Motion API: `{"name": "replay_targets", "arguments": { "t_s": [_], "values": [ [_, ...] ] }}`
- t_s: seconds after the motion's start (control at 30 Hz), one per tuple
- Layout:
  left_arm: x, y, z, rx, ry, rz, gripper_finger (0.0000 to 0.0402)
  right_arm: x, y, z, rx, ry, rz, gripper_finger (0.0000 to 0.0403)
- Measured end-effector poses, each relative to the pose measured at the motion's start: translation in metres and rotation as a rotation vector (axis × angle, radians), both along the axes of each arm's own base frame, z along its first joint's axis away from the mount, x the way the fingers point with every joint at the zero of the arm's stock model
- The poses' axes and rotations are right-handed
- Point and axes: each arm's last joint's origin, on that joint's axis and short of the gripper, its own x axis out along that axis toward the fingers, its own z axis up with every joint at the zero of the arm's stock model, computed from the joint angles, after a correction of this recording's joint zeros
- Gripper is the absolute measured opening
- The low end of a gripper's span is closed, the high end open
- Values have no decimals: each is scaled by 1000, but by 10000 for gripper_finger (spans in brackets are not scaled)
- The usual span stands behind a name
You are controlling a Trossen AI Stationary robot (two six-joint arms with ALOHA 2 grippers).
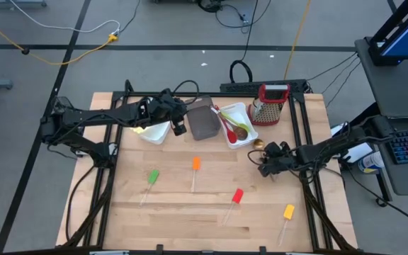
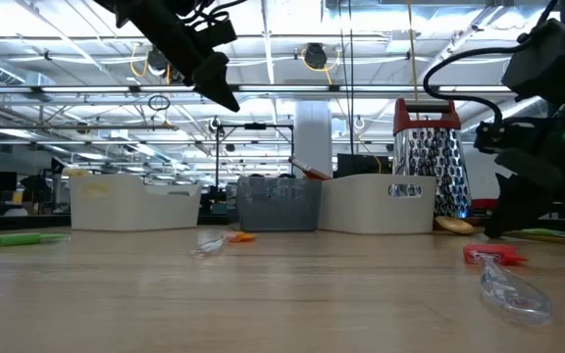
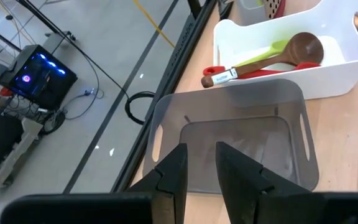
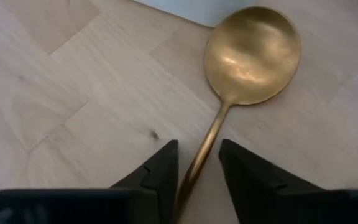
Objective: Pick & Place Kitchen Items
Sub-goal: Put the golden slotted spoon into the right white bin
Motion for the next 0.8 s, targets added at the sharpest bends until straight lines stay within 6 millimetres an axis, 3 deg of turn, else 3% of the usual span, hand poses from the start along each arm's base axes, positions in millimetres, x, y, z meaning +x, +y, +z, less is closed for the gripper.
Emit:
{"name": "replay_targets", "arguments": {
  "t_s": [0.23, 0.5, 0.8],
  "values": [
    [0, 0, 0, 12, 11, -13, 88, 3, -2, 2, -60, -84, -86, 15],
    [0, 0, 0, 23, 20, -23, 88, 9, -3, 10, -127, -119, -97, 8],
    [1, -1, 0, 27, 27, -50, 88, 40, 2, 52, -177, -101, 46, 6]
  ]
}}
